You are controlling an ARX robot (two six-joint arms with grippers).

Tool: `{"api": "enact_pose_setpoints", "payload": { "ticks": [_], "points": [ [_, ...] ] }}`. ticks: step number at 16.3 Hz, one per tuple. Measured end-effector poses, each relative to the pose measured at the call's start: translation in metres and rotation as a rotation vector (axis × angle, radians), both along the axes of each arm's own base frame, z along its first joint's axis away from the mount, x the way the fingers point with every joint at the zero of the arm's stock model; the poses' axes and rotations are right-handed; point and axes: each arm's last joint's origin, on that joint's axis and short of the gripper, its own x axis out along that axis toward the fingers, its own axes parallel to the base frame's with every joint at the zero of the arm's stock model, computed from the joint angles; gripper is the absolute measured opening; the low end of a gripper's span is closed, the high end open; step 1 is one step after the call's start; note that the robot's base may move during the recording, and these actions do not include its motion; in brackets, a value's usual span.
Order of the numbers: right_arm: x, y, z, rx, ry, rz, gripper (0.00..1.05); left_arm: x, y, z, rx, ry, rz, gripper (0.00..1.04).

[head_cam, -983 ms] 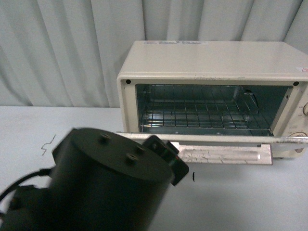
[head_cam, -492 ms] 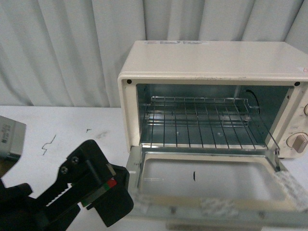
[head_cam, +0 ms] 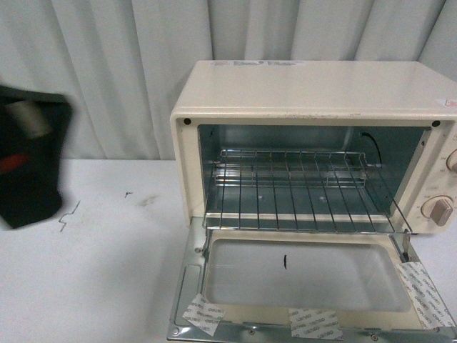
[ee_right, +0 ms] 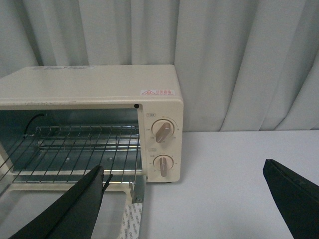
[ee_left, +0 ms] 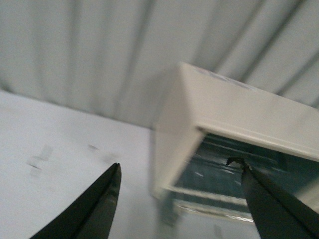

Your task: Open oven

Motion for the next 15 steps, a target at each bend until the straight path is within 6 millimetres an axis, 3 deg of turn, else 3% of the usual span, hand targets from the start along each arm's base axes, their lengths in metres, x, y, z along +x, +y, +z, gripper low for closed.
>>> {"api": "enact_pose_setpoints", "payload": {
  "ticks": [2,5,6,11,15],
  "points": [
    [0.000,0.000,0.000,0.000,0.000,0.002,0.98,-0.012,0.034,0.004,0.218,-0.080,0.064,0.47],
    [0.000,0.000,0.000,0.000,0.000,0.002,0.98,-0.023,0.060,-0.009,0.318,-0.060,0.053,0.09],
    [0.000,0.000,0.000,0.000,0.000,0.002,0.98,-0.027,0.068,-0.009,0.322,-0.074,0.056,0.02],
    [0.000,0.000,0.000,0.000,0.000,0.002,0.98,-0.039,0.086,-0.021,0.319,-0.079,0.056,0.02],
    [0.000,0.000,0.000,0.000,0.001,0.002,0.98,-0.047,0.100,-0.019,0.319,-0.091,0.065,0.02]
  ]
}}
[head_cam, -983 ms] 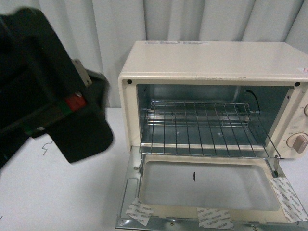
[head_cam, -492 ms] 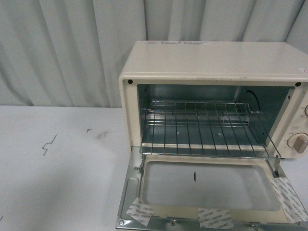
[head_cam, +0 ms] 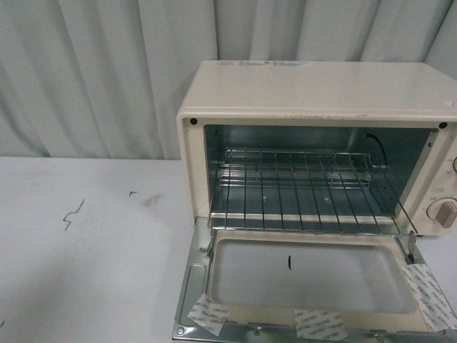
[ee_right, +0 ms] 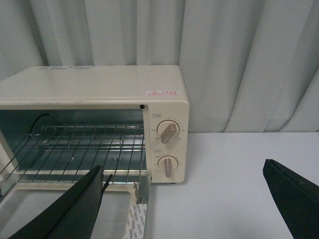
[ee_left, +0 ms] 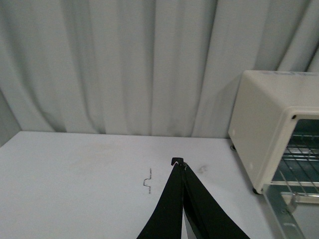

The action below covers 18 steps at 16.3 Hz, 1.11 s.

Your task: Open oven

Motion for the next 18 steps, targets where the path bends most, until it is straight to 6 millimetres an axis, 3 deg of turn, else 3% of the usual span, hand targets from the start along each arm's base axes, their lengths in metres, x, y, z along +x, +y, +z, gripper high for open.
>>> {"api": "enact_pose_setpoints", "payload": {
  "ticks": [7,13,16,17,18],
  "points": [
    [0.000,0.000,0.000,0.000,-0.001,0.000,0.98,-0.017,-0.001,-0.004,0.000,0.016,-0.012,0.02],
    [0.000,0.000,0.000,0.000,-0.002,0.000,0.98,-0.017,-0.001,-0.004,0.000,0.011,-0.011,0.02],
    [0.000,0.000,0.000,0.000,-0.002,0.000,0.98,-0.017,-0.001,-0.004,0.000,0.010,-0.011,0.34],
    [0.000,0.000,0.000,0.000,-0.002,0.000,0.98,-0.017,-0.001,-0.004,0.000,0.011,-0.011,0.54],
    [0.000,0.000,0.000,0.000,-0.002,0.000,0.98,-0.017,-0.001,-0.004,0.000,0.010,-0.011,0.63]
  ]
}}
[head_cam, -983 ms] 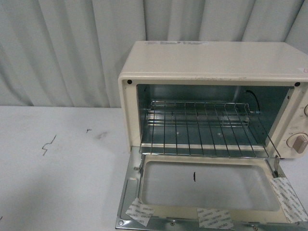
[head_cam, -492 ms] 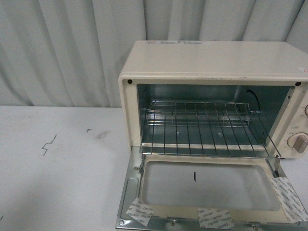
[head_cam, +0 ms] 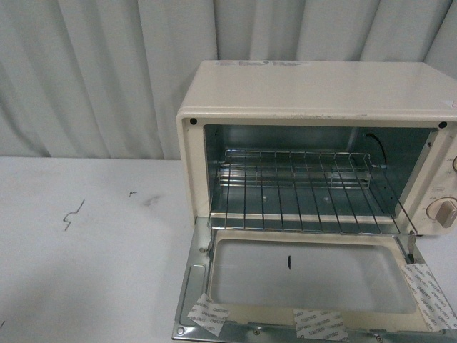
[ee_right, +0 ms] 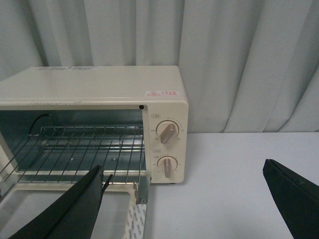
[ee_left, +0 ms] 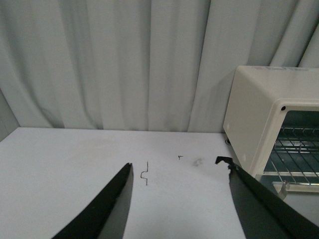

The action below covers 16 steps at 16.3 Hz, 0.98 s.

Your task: Open oven

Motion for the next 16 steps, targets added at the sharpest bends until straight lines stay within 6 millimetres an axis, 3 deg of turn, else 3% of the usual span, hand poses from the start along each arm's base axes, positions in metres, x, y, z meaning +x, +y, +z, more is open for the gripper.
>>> {"api": "enact_pose_setpoints", "payload": {
  "ticks": [3,16],
  "points": [
    [0.0000,0.0000,0.0000,0.000,0.000,0.000,0.98,0.0000,0.0000,0.0000,0.000,0.000,0.000,0.99],
    [0.0000,0.0000,0.0000,0.000,0.000,0.000,0.98,0.0000,0.0000,0.0000,0.000,0.000,0.000,0.98]
  ]
}}
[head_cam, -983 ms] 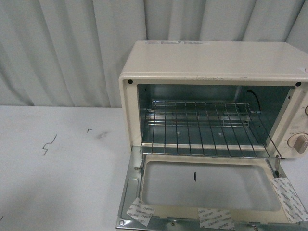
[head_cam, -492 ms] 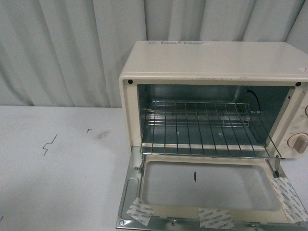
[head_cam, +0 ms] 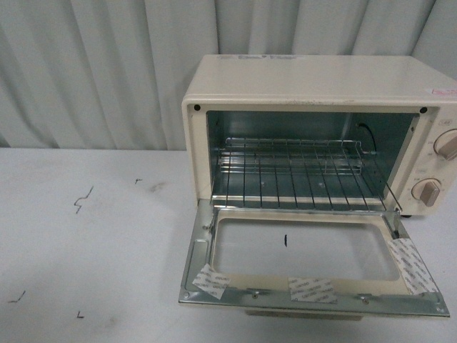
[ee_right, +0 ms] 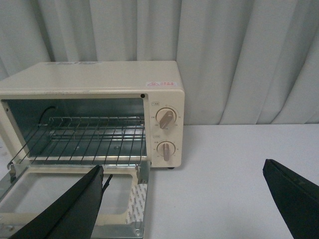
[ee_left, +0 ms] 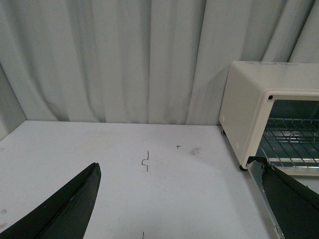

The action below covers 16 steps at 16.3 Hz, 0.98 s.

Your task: Open oven

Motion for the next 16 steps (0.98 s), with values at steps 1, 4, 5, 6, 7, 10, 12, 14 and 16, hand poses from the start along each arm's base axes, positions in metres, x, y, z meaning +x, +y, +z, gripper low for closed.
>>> {"api": "enact_pose_setpoints", "payload": {
  "ticks": [1,4,5,6,7,10,12,14,16],
  "points": [
    [0.0000,0.0000,0.0000,0.000,0.000,0.000,0.98,0.0000,0.0000,0.0000,0.000,0.000,0.000,0.98],
    [0.0000,0.0000,0.0000,0.000,0.000,0.000,0.98,0.0000,0.0000,0.0000,0.000,0.000,0.000,0.98],
    [0.0000,0.0000,-0.0002,0.000,0.002,0.000,0.98,0.0000,0.0000,0.0000,0.000,0.000,0.000,0.98],
    [0.0000,0.0000,0.0001,0.000,-0.002,0.000,0.98,0.0000,0.0000,0.0001,0.000,-0.001,0.000,0.98],
    [0.0000,0.0000,0.0000,0.000,0.000,0.000,0.98,0.0000,0.0000,0.0000,0.000,0.000,0.000,0.98],
    [0.0000,0.0000,0.0000,0.000,0.000,0.000,0.98,0.0000,0.0000,0.0000,0.000,0.000,0.000,0.98],
    [0.0000,0.0000,0.0000,0.000,0.000,0.000,0.98,0.0000,0.0000,0.0001,0.000,-0.001,0.000,0.98],
    [0.0000,0.0000,0.0000,0.000,0.000,0.000,0.98,0.0000,0.0000,0.0000,0.000,0.000,0.000,0.98],
    [0.0000,0.0000,0.0000,0.000,0.000,0.000,0.98,0.0000,0.0000,0.0001,0.000,-0.001,0.000,0.98]
  ]
}}
